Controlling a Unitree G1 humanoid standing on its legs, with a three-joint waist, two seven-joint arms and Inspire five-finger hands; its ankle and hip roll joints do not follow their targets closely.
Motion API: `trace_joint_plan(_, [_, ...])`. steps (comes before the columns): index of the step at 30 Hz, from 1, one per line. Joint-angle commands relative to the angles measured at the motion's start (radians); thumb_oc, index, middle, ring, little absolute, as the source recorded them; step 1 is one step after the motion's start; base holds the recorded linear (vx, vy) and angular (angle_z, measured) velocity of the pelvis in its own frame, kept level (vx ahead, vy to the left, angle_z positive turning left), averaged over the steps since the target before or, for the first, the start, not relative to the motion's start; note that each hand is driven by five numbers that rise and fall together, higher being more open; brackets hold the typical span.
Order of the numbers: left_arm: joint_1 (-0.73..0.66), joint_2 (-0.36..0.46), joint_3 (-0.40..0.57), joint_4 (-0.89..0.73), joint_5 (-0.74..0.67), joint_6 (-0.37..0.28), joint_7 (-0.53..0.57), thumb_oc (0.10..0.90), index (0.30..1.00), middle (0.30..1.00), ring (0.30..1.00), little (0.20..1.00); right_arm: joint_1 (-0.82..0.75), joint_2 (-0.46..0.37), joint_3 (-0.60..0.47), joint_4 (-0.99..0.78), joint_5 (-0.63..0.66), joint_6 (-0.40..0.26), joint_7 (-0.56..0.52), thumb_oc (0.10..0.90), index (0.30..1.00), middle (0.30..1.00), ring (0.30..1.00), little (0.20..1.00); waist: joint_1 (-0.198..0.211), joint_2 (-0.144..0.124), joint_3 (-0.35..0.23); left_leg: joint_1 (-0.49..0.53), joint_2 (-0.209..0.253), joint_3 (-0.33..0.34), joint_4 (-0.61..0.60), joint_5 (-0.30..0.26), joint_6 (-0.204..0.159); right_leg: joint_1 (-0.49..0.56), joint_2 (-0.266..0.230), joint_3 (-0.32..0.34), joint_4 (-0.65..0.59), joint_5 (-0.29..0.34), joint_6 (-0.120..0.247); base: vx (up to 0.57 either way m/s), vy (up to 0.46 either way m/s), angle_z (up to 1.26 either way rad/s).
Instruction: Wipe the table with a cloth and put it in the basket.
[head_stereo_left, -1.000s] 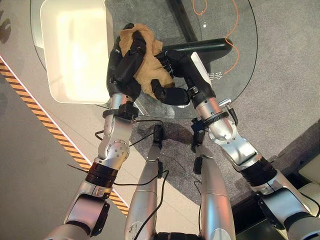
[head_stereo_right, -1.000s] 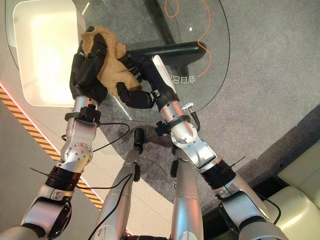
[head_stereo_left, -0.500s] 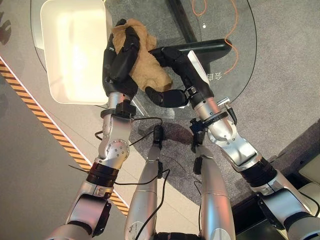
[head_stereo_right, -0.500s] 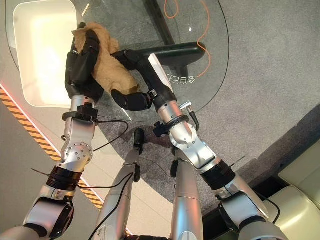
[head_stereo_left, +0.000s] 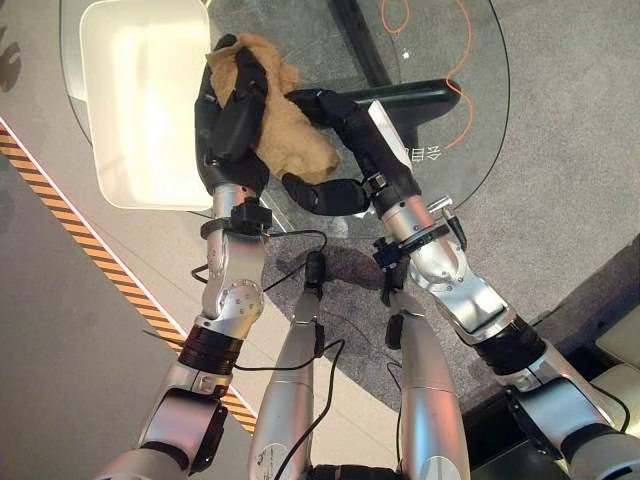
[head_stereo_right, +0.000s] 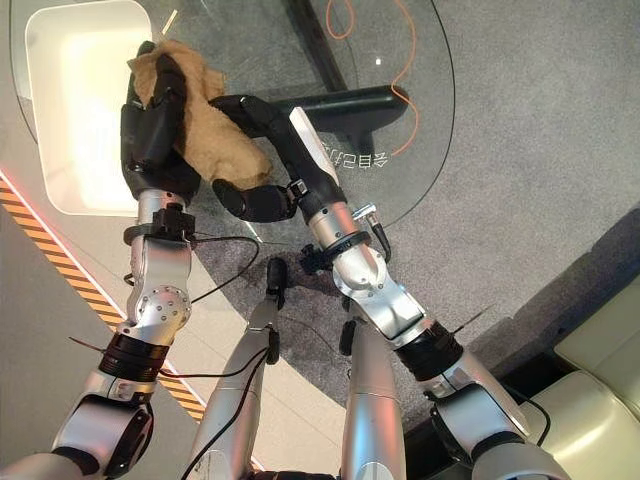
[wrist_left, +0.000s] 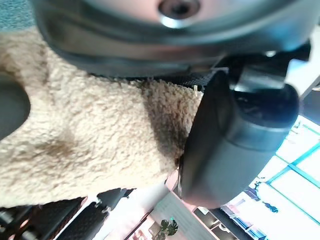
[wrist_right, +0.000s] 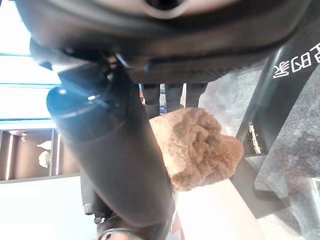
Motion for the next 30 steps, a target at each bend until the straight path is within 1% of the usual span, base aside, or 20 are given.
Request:
trace_joint_plan(1, [-0.114, 0.007, 0.056, -0.135, 0.109, -0.152, 0.005, 0.1, 0.3, 0.3, 0.3, 0.2, -0.156, 0.081, -0.049, -0.218, -0.024, -0.128, -0.027, 0.8, 0.9, 0.9, 0.9, 0.9, 0.016, -0.011, -0.029, 0.033, -0.069, 0.071, -0.02, -0.037, 0.04, 0.073, 0.049, -0.037, -0.078, -0.028, 0.04, 0.0, 0.0, 0.0])
trace_joint_plan(4, [-0.115, 0.005, 0.058, -0.135, 0.113, -0.154, 0.015, 0.1, 0.3, 0.3, 0.3, 0.2, -0.155, 0.082, -0.051, -0.215, -0.027, -0.131, -0.027, 0.8, 0.9, 0.9, 0.9, 0.9, 0.016, -0.011, -0.029, 0.031, -0.069, 0.071, -0.02, -0.036, 0.04, 0.072, 0.049, -0.037, -0.078, -0.028, 0.04, 0.0, 0.0, 0.0])
trace_joint_plan(7, [-0.12, 0.001, 0.068, -0.126, 0.13, -0.176, 0.045, 0.1, 0.3, 0.3, 0.3, 0.2, -0.157, 0.09, -0.052, -0.214, -0.034, -0.132, -0.029, 0.8, 0.9, 0.9, 0.9, 0.9, 0.016, -0.013, -0.029, 0.029, -0.068, 0.069, -0.019, -0.037, 0.038, 0.07, 0.05, -0.036, -0.076, -0.03, 0.039, 0.0, 0.0, 0.0])
trace_joint_plan(8, [-0.124, 0.002, 0.069, -0.126, 0.131, -0.177, 0.045, 0.1, 0.3, 0.3, 0.3, 0.2, -0.16, 0.089, -0.053, -0.214, -0.034, -0.132, -0.029, 0.8, 0.9, 0.9, 0.9, 0.9, 0.017, -0.012, -0.029, 0.021, -0.067, 0.069, -0.02, -0.028, 0.039, 0.064, 0.051, -0.037, -0.081, -0.021, 0.038, 0.0, 0.0, 0.0])
trace_joint_plan(9, [-0.121, 0.001, 0.069, -0.125, 0.131, -0.178, 0.046, 0.1, 0.3, 0.3, 0.3, 0.2, -0.157, 0.089, -0.053, -0.215, -0.034, -0.131, -0.03, 0.8, 0.9, 0.9, 0.9, 0.9, 0.016, -0.013, -0.029, 0.029, -0.068, 0.069, -0.019, -0.036, 0.038, 0.07, 0.05, -0.036, -0.076, -0.03, 0.039, 0.0, 0.0, 0.0])
trace_joint_plan(11, [-0.127, 0.0, 0.076, -0.12, 0.141, -0.185, 0.058, 0.1, 0.3, 0.3, 0.3, 0.2, -0.162, 0.089, -0.056, -0.212, -0.032, -0.131, -0.029, 0.8, 0.9, 0.9, 0.9, 0.9, 0.017, -0.013, -0.029, 0.023, -0.066, 0.068, -0.023, -0.027, 0.038, 0.064, 0.052, -0.036, -0.081, -0.02, 0.038, 0.0, 0.0, 0.0])
trace_joint_plan(12, [-0.126, 0.0, 0.076, -0.12, 0.143, -0.19, 0.066, 0.1, 0.3, 0.3, 0.3, 0.2, -0.161, 0.09, -0.053, -0.21, -0.033, -0.129, -0.032, 0.8, 0.9, 0.9, 0.9, 0.9, 0.017, -0.013, -0.029, 0.031, -0.068, 0.068, -0.023, -0.034, 0.037, 0.071, 0.051, -0.036, -0.078, -0.029, 0.039, 0.0, 0.0, 0.0])
trace_joint_plan(13, [-0.131, 0.001, 0.08, -0.117, 0.149, -0.199, 0.076, 0.1, 0.3, 0.3, 0.3, 0.2, -0.166, 0.087, -0.053, -0.209, -0.032, -0.129, -0.034, 0.8, 0.9, 0.9, 0.9, 0.9, 0.018, -0.012, -0.029, 0.024, -0.067, 0.067, -0.025, -0.025, 0.037, 0.064, 0.053, -0.036, -0.081, -0.02, 0.037, 0.0, 0.0, 0.0])
trace_joint_plan(15, [-0.13, 0.001, 0.084, -0.116, 0.16, -0.213, 0.096, 0.1, 0.3, 0.3, 0.3, 0.2, -0.163, 0.089, -0.053, -0.208, -0.034, -0.132, -0.037, 0.8, 0.9, 0.9, 0.9, 0.9, 0.018, -0.012, -0.029, 0.031, -0.068, 0.064, -0.025, -0.032, 0.037, 0.07, 0.052, -0.035, -0.077, -0.029, 0.038, 0.0, 0.0, 0.0])
trace_joint_plan(17, [-0.133, 0.0, 0.088, -0.113, 0.167, -0.222, 0.103, 0.1, 0.3, 0.3, 0.3, 0.2, -0.165, 0.091, -0.055, -0.206, -0.039, -0.133, -0.038, 0.8, 0.9, 0.9, 0.9, 0.9, 0.019, -0.011, -0.029, 0.023, -0.069, 0.062, -0.024, -0.024, 0.037, 0.063, 0.054, -0.034, -0.079, -0.021, 0.037, 0.0, 0.0, 0.0])
trace_joint_plan(18, [-0.13, 0.001, 0.092, -0.11, 0.169, -0.233, 0.109, 0.1, 0.3, 0.3, 0.3, 0.2, -0.162, 0.094, -0.057, -0.204, -0.047, -0.133, -0.043, 0.8, 0.9, 0.9, 0.9, 0.9, 0.019, -0.011, -0.029, 0.03, -0.071, 0.06, -0.023, -0.032, 0.037, 0.068, 0.053, -0.033, -0.075, -0.03, 0.038, 0.0, 0.0, 0.0])
trace_joint_plan(19, [-0.133, 0.001, 0.093, -0.11, 0.171, -0.234, 0.111, 0.1, 0.3, 0.3, 0.3, 0.2, -0.165, 0.094, -0.058, -0.205, -0.049, -0.132, -0.045, 0.8, 0.9, 0.9, 0.9, 0.9, 0.02, -0.01, -0.029, 0.023, -0.07, 0.06, -0.024, -0.024, 0.037, 0.062, 0.054, -0.034, -0.078, -0.021, 0.037, 0.0, 0.0, 0.0])
trace_joint_plan(20, [-0.129, 0.0, 0.097, -0.106, 0.175, -0.239, 0.114, 0.1, 0.3, 0.3, 0.3, 0.2, -0.161, 0.096, -0.06, -0.204, -0.056, -0.13, -0.051, 0.8, 0.9, 0.9, 0.9, 0.9, 0.02, -0.011, -0.029, 0.03, -0.071, 0.059, -0.023, -0.032, 0.036, 0.068, 0.053, -0.033, -0.075, -0.03, 0.038, 0.0, 0.0, 0.0])
trace_joint_plan(21, [-0.133, 0.004, 0.102, -0.104, 0.184, -0.245, 0.124, 0.1, 0.3, 0.3, 0.3, 0.2, -0.164, 0.094, -0.065, -0.199, -0.063, -0.13, -0.063, 0.8, 0.9, 0.9, 0.9, 0.9, 0.02, -0.01, -0.029, 0.025, -0.07, 0.058, -0.026, -0.024, 0.036, 0.064, 0.054, -0.032, -0.08, -0.022, 0.037, 0.0, 0.0, 0.0])
trace_joint_plan(25, [-0.135, 0.01, 0.113, -0.097, 0.205, -0.258, 0.143, 0.1, 0.3, 0.3, 0.3, 0.2, -0.161, 0.083, -0.075, -0.185, -0.08, -0.133, -0.092, 0.8, 0.9, 0.9, 0.9, 0.9, 0.02, -0.01, -0.029, 0.027, -0.069, 0.057, -0.029, -0.024, 0.037, 0.065, 0.054, -0.03, -0.08, -0.022, 0.038, 0.0, 0.0, 0.0])
trace_joint_plan(27, [-0.131, 0.014, 0.121, -0.088, 0.225, -0.265, 0.151, 0.1, 0.3, 0.3, 0.3, 0.2, -0.154, 0.074, -0.086, -0.173, -0.104, -0.135, -0.115, 0.8, 0.9, 0.9, 0.9, 0.9, 0.018, -0.009, -0.029, 0.035, -0.07, 0.057, -0.028, -0.033, 0.036, 0.071, 0.053, -0.027, -0.076, -0.032, 0.038, 0.0, 0.0, 0.0])
trace_joint_plan(30, [-0.134, 0.03, 0.138, -0.075, 0.253, -0.272, 0.166, 0.1, 0.3, 0.3, 0.3, 0.2, -0.133, 0.058, -0.111, -0.158, -0.123, -0.128, -0.166, 0.8, 0.9, 0.9, 0.9, 0.9, 0.012, -0.009, -0.029, 0.031, -0.068, 0.056, -0.029, -0.026, 0.037, 0.066, 0.055, -0.023, -0.08, -0.023, 0.037, -0.01, 0.011, 0.0])
